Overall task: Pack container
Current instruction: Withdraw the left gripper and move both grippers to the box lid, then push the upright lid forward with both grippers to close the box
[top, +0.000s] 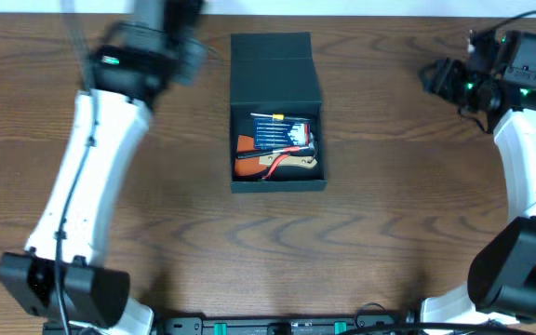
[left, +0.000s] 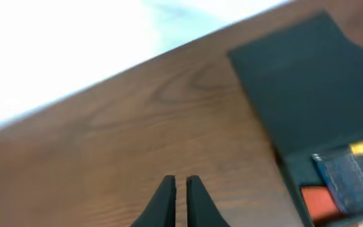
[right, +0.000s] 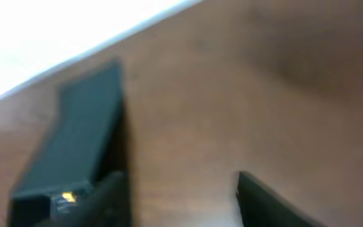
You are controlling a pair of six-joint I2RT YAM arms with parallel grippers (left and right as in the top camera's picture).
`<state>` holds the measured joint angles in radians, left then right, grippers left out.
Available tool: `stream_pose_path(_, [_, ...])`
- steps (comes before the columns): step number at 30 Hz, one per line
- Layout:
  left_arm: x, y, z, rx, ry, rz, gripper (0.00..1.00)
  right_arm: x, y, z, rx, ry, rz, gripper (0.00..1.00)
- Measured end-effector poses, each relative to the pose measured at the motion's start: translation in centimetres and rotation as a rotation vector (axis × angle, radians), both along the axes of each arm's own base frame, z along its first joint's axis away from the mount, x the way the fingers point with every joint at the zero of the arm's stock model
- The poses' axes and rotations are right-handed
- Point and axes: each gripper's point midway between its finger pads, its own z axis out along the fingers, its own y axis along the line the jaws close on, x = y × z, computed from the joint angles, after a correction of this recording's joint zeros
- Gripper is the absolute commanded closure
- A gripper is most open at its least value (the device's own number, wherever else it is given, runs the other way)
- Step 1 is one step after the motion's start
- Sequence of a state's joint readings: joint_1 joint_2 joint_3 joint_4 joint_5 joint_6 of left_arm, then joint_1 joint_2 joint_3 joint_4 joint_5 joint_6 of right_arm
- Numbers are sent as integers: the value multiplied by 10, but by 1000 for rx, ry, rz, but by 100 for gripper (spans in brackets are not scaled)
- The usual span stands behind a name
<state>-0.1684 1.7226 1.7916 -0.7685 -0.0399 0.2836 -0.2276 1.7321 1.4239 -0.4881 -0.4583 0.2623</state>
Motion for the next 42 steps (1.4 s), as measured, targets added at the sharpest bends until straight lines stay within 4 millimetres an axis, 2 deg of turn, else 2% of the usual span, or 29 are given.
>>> stream_pose_path(2, [15, 26, -13, -121, 19, 44, 94, 14, 9, 0, 35, -40, 24, 99])
stream_pose_path(5, [36, 45, -44, -300, 71, 48, 94, 28, 27, -24, 119, -11, 41, 99])
stream_pose_path(6, [41, 48, -57, -358, 98, 48, 94, 34, 35, -41, 158, 17, 50, 99])
stream_pose_path(7, [45, 50, -70, -413, 126, 49, 94, 36, 38, -50, 176, 33, 53, 99])
stream_pose_path(10, [56, 44, -115, -580, 227, 38, 94, 42, 58, -98, 257, 123, 73, 99])
stream_pose_path(13, [58, 28, -153, -706, 323, 7, 94, 42, 80, -137, 318, 190, 114, 99])
stream_pose_path(15, [58, 18, -174, -773, 379, -5, 94, 40, 96, -157, 349, 220, 145, 99])
stream_pose_path(18, [55, 8, -200, -840, 455, 5, 94, 37, 114, -173, 376, 247, 185, 99])
stream_pose_path(22, [51, 1, -231, -893, 532, 32, 94, 38, 134, -182, 394, 238, 237, 99])
stream_pose_path(27, [49, -9, -252, -924, 581, 48, 94, 44, 155, -189, 391, 193, 287, 99])
stream_pose_path(30, [49, -25, -261, -925, 603, 34, 94, 46, 169, -192, 387, 172, 316, 99])
stream_pose_path(36, [49, -63, -262, -906, 601, -44, 94, 56, 189, -184, 382, 81, 362, 99])
stream_pose_path(39, [50, -80, -260, -900, 590, -87, 94, 71, 191, -169, 399, -8, 358, 99])
stream_pose_path(42, [59, -89, -250, -918, 531, -151, 94, 82, 192, -153, 430, -75, 345, 99])
